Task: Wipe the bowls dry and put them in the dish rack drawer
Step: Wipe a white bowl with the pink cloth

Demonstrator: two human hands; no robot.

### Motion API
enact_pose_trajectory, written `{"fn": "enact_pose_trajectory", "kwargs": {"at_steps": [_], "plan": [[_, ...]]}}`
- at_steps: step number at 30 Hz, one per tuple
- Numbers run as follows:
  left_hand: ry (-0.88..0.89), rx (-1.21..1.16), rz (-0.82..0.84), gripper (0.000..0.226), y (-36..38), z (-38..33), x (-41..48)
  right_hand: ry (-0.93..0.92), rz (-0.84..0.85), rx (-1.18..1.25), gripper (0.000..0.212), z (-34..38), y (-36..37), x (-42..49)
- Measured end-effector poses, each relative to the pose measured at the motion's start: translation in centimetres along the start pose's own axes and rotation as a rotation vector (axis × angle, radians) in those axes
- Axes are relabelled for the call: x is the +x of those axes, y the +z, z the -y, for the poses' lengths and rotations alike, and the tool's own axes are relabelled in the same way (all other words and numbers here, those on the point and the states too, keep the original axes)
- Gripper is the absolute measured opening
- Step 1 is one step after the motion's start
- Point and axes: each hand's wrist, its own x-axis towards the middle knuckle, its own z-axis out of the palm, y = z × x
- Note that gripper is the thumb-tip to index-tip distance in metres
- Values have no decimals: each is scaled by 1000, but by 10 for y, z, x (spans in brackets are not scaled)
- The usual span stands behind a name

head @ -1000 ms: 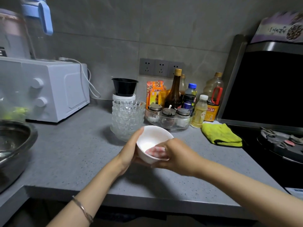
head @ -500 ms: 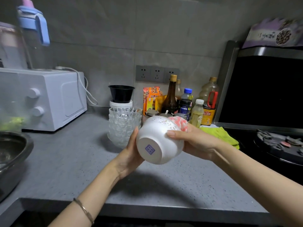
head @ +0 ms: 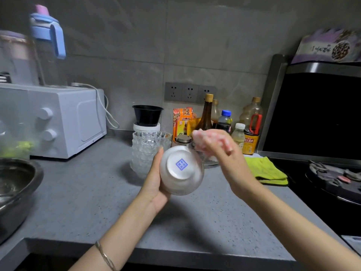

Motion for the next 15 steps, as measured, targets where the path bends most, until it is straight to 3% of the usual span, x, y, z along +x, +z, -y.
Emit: {"fn": "enact_pose_trajectory", "kwargs": {"at_steps": [3, 6, 12, 15], "plan": [[-1, 49, 31, 50, 5, 3, 0, -274, 179, -414, 37, -3, 23, -14], [11, 41, 13, 47, 9, 4, -3, -433, 200, -803, 53, -20, 28, -15], [-2, -20, -95, 58, 1, 5, 3, -535, 26, -805, 45, -43, 37, -34], [-31, -23, -48, 56, -1, 9, 2, -596, 43, -835, 43, -47, 42, -41]]}}
